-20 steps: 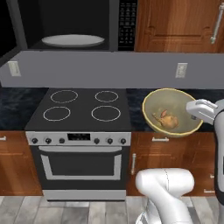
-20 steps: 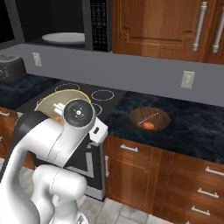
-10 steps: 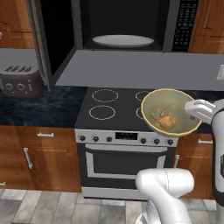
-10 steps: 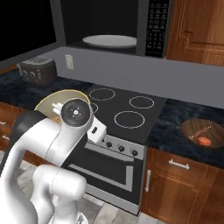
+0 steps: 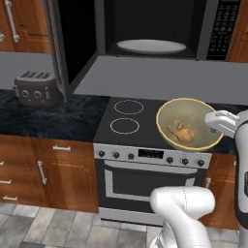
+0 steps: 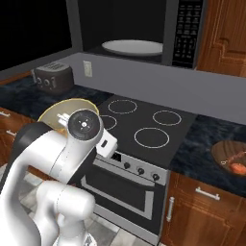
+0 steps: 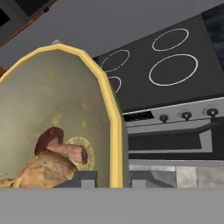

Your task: Place the bowl containing the mushroom and onion in the microwave. Close the microwave door and press the start button to microwave the meal.

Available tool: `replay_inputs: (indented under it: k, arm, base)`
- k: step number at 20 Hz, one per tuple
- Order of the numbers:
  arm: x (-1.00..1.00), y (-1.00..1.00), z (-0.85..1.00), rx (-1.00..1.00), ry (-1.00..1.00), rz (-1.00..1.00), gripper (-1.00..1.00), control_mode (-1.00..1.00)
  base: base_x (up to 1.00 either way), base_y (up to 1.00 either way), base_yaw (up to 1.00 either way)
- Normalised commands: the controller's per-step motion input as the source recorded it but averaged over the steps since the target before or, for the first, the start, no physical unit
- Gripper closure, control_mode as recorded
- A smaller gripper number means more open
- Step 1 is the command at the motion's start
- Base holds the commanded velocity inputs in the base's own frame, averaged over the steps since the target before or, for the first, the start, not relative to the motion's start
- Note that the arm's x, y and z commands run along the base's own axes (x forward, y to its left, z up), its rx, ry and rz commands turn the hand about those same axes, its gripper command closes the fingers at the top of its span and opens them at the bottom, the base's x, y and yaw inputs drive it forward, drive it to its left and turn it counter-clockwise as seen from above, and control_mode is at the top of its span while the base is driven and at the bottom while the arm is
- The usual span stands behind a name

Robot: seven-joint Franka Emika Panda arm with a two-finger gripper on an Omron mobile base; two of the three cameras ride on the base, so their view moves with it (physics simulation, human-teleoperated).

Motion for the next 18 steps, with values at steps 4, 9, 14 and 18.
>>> replay_inputs:
  k: [4, 9, 14, 18]
  arm:
    - [0.0, 0.0, 0.0, 0.0, 0.0, 0.0, 1.0, 1.0]
    - [0.0, 0.0, 0.0, 0.0, 0.0, 0.0, 1.0, 1.0]
    - [0.0, 0.0, 0.0, 0.0, 0.0, 0.0, 1.0, 1.0]
    - [0.0, 0.0, 0.0, 0.0, 0.0, 0.0, 1.0, 1.0]
  base:
    - [0.46, 0.0, 0.2]
    - [0.52, 0.0, 0.18]
    - [0.58, 0.0, 0.15]
    - [0.6, 0.0, 0.13]
